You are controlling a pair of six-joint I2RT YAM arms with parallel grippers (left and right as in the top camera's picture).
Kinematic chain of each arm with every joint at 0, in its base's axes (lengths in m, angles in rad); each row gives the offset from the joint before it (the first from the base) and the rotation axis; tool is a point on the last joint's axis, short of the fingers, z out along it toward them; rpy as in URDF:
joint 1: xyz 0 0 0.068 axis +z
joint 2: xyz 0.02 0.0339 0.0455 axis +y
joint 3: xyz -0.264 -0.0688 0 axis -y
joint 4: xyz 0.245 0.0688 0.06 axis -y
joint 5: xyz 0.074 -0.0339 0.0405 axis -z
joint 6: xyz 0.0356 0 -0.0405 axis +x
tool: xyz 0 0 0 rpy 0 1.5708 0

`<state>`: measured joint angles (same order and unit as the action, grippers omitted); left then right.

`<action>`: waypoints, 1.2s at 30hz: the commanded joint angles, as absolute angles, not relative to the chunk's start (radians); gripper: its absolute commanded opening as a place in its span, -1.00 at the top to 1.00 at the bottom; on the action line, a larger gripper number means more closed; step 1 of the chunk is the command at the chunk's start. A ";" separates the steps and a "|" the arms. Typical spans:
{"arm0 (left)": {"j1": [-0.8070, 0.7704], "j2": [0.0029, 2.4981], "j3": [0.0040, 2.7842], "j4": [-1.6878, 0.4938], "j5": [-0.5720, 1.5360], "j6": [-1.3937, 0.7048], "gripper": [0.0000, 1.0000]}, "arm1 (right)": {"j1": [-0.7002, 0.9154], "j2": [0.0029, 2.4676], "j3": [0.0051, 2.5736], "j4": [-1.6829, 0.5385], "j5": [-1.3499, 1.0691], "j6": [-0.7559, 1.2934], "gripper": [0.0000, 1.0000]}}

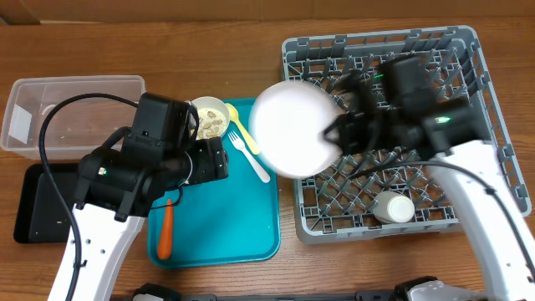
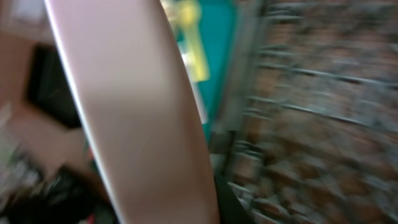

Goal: Sort waste into correct bins and load items into the dishwasher rack
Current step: 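Pass the white plate from the left gripper to the right gripper, then stand the plate upright in the rack's back right with right gripper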

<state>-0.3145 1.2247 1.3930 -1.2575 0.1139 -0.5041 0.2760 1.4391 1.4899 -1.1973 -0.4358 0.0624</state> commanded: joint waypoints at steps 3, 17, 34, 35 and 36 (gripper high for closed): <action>-0.319 1.211 1.466 -1.273 0.053 -0.474 -0.66 | 0.072 1.365 1.564 -1.272 -0.045 0.131 0.92; -0.319 1.213 1.476 -1.240 0.056 -0.471 -0.76 | -0.096 1.471 1.563 -1.136 0.307 -0.085 0.85; -0.319 1.213 1.476 -1.241 0.071 -0.470 -0.96 | -0.096 1.629 1.579 -1.063 0.284 -0.192 -0.52; -0.319 1.213 1.476 -1.241 0.071 -0.470 -1.00 | -0.096 1.621 1.592 -1.065 0.285 -0.175 -0.54; -0.319 1.213 1.476 -1.241 0.071 -0.470 -1.00 | -0.096 1.608 1.609 -1.068 0.284 -0.154 -0.57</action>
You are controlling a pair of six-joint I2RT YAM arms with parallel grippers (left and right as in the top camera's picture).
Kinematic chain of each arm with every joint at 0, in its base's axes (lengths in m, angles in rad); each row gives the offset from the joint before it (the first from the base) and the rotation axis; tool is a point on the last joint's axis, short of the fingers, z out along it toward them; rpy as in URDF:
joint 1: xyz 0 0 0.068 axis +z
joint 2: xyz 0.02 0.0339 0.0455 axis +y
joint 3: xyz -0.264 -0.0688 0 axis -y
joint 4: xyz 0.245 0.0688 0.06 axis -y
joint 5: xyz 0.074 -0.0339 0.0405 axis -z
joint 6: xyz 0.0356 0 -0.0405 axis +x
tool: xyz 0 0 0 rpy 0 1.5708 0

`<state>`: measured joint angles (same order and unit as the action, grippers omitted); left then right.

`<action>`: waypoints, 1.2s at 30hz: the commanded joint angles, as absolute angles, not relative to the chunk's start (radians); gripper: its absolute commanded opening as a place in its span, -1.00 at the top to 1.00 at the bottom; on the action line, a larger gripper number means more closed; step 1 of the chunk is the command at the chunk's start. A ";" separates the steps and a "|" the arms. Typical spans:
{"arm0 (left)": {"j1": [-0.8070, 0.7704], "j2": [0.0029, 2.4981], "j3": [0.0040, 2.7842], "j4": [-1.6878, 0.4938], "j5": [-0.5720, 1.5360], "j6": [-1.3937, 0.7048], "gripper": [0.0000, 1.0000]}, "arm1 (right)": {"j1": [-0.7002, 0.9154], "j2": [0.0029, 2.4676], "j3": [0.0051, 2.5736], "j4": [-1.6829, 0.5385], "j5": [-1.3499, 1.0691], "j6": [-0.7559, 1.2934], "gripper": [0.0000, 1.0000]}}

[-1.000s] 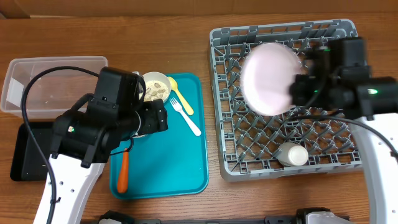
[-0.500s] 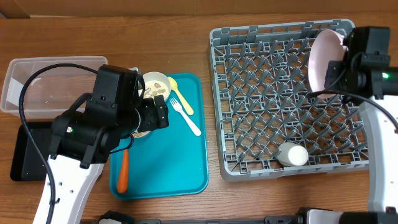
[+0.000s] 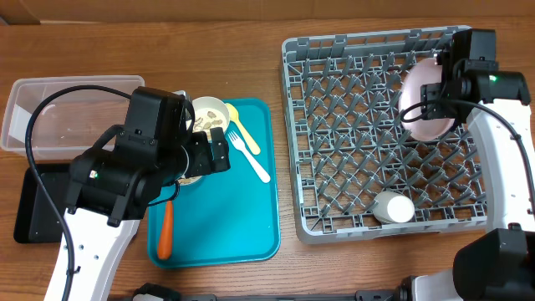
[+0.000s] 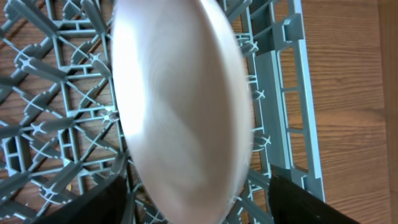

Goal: Sort waste into correct bins and load items into the dishwasher rack
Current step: 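Stand the plate upright in the rack's back right with right gripper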

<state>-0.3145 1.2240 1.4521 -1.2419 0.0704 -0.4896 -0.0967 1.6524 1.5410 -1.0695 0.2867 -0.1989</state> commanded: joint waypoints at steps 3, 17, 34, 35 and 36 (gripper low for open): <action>-0.319 1.214 1.476 -1.241 0.071 -0.471 -1.00 | -0.096 1.565 1.671 -1.094 0.283 -0.091 -0.93; -0.321 1.309 1.414 -1.315 0.058 -0.435 -0.99 | -0.096 1.338 1.847 -1.258 -0.599 0.113 -1.00; -0.258 1.554 1.490 -1.399 0.060 -0.573 -0.29 | 0.031 1.350 1.806 -1.466 -0.418 0.132 -0.86; -0.232 1.535 1.543 -1.438 0.040 -0.562 -0.30 | 0.068 1.354 1.798 -1.459 -0.401 0.132 -0.84; -0.205 1.516 1.597 -1.475 0.022 -0.555 -0.32 | 0.110 1.361 1.789 -1.448 -0.382 0.133 -0.81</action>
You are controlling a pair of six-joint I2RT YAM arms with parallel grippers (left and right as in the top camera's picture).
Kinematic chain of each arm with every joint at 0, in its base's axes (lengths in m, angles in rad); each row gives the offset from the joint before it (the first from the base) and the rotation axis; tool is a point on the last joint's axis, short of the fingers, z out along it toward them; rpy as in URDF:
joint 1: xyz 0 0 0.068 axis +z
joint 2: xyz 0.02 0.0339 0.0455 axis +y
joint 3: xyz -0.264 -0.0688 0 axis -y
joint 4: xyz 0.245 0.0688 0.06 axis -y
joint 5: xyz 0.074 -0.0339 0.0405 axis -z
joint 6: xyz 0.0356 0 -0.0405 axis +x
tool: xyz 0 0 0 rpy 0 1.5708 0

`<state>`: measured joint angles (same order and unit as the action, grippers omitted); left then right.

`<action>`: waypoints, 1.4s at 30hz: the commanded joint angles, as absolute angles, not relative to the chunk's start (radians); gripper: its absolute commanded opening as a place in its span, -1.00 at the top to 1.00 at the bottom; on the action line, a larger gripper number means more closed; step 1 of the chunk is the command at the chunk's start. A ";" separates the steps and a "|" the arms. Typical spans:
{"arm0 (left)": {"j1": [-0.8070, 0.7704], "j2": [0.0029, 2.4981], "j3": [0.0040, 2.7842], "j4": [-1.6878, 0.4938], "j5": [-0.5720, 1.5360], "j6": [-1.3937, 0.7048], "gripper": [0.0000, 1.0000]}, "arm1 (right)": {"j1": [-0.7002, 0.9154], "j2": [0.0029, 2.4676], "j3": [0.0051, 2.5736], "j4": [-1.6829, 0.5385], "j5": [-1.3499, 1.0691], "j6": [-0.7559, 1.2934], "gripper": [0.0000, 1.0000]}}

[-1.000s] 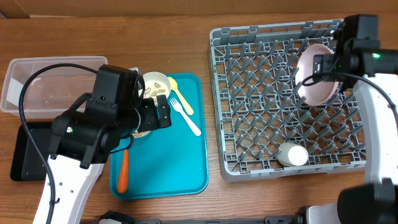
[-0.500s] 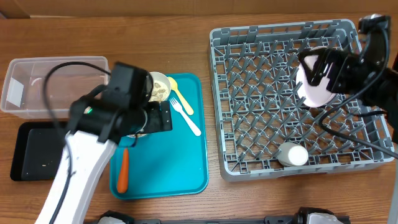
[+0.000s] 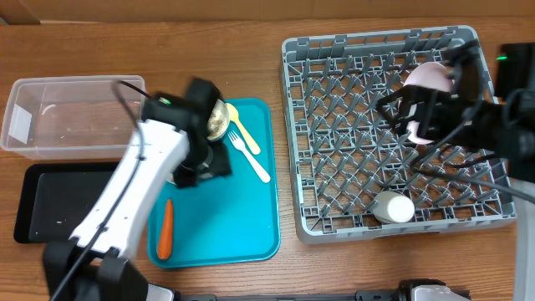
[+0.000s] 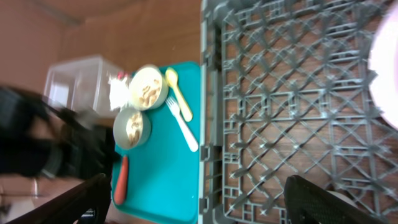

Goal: Sort waste into correct bins and load items into the dishwasher rack
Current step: 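Stand the plate upright in the rack's back right with right gripper, then reach the right gripper to the white fork on the teal tray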

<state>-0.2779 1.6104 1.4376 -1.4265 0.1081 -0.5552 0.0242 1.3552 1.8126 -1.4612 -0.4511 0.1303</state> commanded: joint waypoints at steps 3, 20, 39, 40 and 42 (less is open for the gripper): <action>-0.124 1.457 1.745 -1.565 -0.021 -0.548 -0.44 | 0.253 1.403 1.769 -1.408 -0.299 0.174 -0.71; -0.036 1.166 1.857 -1.601 -0.138 -0.537 -1.00 | 0.765 1.938 1.707 -1.078 0.047 0.263 -0.25; -0.036 1.217 1.855 -1.619 -0.138 -0.538 -1.00 | 0.773 2.195 1.699 -0.926 0.002 0.260 0.00; -0.036 1.223 1.855 -1.619 -0.138 -0.538 -1.00 | 0.773 2.201 1.699 -0.923 0.002 0.261 0.01; -0.036 1.231 1.855 -1.619 -0.138 -0.538 -1.00 | 0.773 2.214 1.699 -0.920 0.002 0.263 0.02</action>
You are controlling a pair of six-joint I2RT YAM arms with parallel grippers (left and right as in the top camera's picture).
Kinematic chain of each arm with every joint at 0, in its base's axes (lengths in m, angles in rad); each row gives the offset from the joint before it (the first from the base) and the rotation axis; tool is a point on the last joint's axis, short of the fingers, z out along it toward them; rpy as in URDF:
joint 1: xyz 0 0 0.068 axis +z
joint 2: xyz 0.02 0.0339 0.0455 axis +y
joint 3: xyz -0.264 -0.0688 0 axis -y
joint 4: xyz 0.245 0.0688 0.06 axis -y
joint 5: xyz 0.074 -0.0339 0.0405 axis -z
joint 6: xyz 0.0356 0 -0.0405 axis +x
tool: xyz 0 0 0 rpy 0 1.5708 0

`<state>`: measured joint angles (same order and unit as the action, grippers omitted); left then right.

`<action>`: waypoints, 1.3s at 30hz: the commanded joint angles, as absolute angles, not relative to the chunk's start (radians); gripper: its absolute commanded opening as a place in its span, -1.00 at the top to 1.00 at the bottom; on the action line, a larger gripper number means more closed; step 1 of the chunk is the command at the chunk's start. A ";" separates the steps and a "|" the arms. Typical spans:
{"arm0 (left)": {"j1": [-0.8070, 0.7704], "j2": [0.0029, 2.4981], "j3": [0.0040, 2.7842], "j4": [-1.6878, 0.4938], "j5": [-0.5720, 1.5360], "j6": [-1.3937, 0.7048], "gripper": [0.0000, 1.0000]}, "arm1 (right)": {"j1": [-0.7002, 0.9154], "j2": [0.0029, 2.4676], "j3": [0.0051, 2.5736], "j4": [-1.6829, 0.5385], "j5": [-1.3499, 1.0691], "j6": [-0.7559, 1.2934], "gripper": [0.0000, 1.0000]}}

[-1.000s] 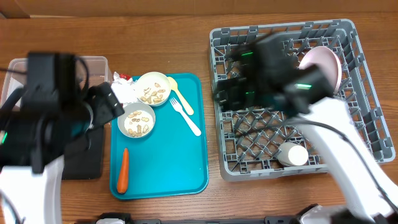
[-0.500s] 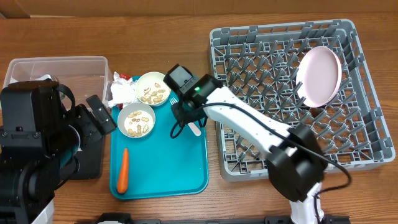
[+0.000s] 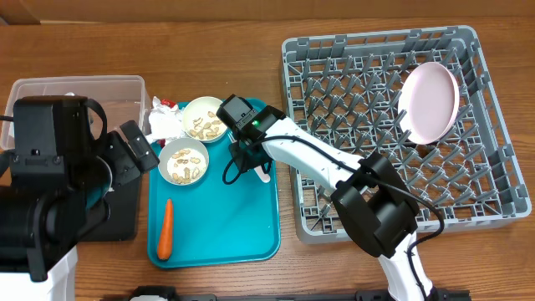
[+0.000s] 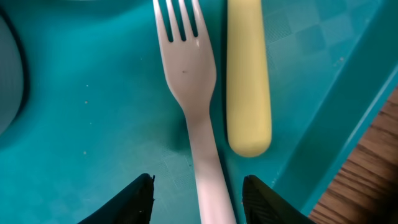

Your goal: Sort waste into correct bins and load items into the dishwasher rack

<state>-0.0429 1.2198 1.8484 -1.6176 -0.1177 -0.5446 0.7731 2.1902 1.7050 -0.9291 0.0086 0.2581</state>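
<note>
On the teal tray [image 3: 219, 227] a white plastic fork [image 4: 191, 93] lies beside a yellow spoon handle [image 4: 249, 74]. My right gripper [image 4: 198, 182] hangs low over them, open, one finger on each side of the fork's handle and not touching it. From overhead the right gripper [image 3: 249, 159] covers most of the fork. A pink plate [image 3: 430, 100] stands on edge at the far right of the grey dishwasher rack [image 3: 297, 100]. My left gripper [image 3: 138, 146] sits at the tray's left edge, and its jaws are unclear.
Two bowls of food scraps [image 3: 203, 119] [image 3: 184, 160] and an orange carrot [image 3: 165, 227] lie on the tray. A crumpled wrapper [image 3: 167, 121] lies at the tray's back left corner. A clear bin [image 3: 75, 88] and a black bin [image 3: 121, 216] stand to the left.
My right gripper was high above the rack, open. It is now low over the tray, astride the fork. My left arm has drawn back from over the tray to its left edge.
My right gripper held the pink plate between tray and rack, then at the rack's far right. Then the plate stood in the rack and the gripper hung open above it. Now the gripper is open over the fork on the tray.
</note>
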 commanded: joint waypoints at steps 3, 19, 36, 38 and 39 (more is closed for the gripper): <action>-0.036 1.246 1.855 -1.619 -0.138 -0.538 -1.00 | 0.773 2.236 1.699 -0.920 0.002 0.263 0.03; -0.036 1.338 1.855 -1.651 -0.118 -0.534 -1.00 | 0.772 2.241 1.682 -0.905 0.007 0.267 0.76; -0.036 1.098 1.860 -1.689 -0.247 -0.531 -1.00 | 0.731 1.892 1.761 -1.064 0.009 0.338 0.77; -0.036 1.094 1.860 -1.689 -0.247 -0.531 -1.00 | 0.721 1.853 1.761 -1.066 0.043 0.338 0.77; -0.036 1.095 1.860 -1.689 -0.246 -0.531 -1.00 | 0.715 1.840 1.761 -1.071 0.075 0.337 0.78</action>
<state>-0.0429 1.0813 1.8526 -1.6913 -0.2218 -0.5438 0.7361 1.9079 1.7325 -1.0672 0.0166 0.3294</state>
